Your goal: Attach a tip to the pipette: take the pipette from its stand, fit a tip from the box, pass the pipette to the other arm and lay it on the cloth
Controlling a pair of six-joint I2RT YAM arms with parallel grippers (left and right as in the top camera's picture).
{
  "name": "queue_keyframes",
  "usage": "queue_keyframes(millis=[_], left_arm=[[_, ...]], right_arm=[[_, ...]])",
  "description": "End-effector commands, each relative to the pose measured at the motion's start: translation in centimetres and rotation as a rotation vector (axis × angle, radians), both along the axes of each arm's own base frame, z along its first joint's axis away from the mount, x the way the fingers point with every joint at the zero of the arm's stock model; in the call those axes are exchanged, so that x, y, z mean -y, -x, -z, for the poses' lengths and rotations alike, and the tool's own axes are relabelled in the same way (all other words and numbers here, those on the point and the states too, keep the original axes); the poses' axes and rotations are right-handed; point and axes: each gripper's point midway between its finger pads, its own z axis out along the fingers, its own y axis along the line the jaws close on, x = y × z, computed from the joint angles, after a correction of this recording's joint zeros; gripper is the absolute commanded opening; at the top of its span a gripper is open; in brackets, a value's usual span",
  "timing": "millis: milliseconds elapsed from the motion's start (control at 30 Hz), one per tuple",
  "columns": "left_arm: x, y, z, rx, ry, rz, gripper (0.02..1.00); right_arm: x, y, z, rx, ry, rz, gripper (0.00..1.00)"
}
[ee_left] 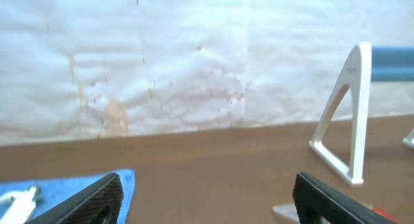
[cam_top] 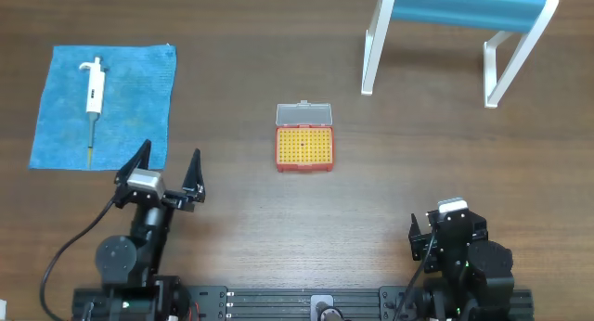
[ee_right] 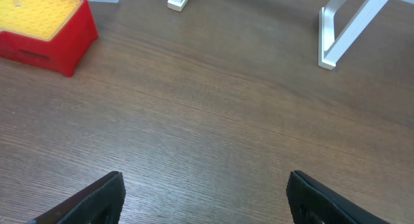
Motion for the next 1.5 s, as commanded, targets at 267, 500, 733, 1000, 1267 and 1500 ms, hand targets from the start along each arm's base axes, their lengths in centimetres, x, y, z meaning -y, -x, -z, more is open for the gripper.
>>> queue_keyframes(millis=[267,500,733,1000,1267,1500], left_arm=[[0.0,0.1,6.0,-0.179,0.006,-0.001,0.849],[0.1,0.3,5.4,-0.152,0.005,0.002,0.847],[0.1,0.3,5.4,-0.153,0.005,0.003,0.847],[0.1,0.4,5.4,-0.154,0.005,0.003,0.847],[0.1,0.4,5.4,-0.154,0.005,0.003,0.847],[0.1,0.3,5.4,-0.154,0.005,0.002,0.847]], right_arm=[[-0.1,0.0,-0.3,0.014,-0.01,0.003,0.812],[-0.1,0.0,-0.3,0.014,-0.01,0.003,0.812],[-0.1,0.0,-0.3,0.014,-0.01,0.003,0.812],[-0.1,0.0,-0.3,0.014,-0.01,0.003,0.812],[-0.1,0.0,-0.3,0.014,-0.01,0.002,0.812],[0.0,-0.2,-0.6,0.029,-0.003,-0.001,0.812]])
